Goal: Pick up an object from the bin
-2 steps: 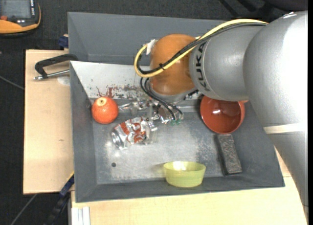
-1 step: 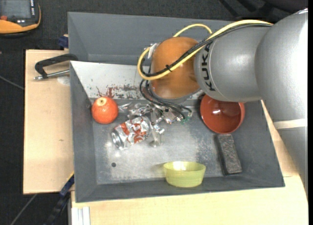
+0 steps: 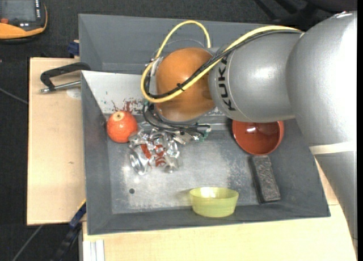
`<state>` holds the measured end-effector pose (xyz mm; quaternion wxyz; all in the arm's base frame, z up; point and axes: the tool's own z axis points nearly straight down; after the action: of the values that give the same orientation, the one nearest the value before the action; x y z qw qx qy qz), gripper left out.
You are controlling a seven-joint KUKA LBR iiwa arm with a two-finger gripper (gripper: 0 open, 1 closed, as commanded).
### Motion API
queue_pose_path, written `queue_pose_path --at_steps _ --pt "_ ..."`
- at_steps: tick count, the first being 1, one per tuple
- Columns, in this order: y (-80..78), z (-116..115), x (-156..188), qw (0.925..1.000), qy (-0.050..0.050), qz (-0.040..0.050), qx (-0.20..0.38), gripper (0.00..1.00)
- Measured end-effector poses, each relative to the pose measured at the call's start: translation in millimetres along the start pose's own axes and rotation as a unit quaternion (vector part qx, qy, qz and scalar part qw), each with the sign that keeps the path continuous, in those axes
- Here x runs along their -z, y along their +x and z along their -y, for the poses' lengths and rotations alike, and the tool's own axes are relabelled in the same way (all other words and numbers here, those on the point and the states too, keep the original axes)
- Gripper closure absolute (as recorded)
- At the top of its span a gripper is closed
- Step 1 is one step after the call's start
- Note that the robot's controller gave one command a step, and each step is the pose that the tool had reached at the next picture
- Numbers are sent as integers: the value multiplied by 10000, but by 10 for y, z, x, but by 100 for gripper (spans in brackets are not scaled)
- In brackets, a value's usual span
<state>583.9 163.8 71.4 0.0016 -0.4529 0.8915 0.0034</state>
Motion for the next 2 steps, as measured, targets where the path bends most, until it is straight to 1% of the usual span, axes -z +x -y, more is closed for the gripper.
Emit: queue_pose_path --at_steps 1,2 --pt "486 269 1 9996 7 1 281 0" --pt "461 250 2 9996 0 14 293 0"
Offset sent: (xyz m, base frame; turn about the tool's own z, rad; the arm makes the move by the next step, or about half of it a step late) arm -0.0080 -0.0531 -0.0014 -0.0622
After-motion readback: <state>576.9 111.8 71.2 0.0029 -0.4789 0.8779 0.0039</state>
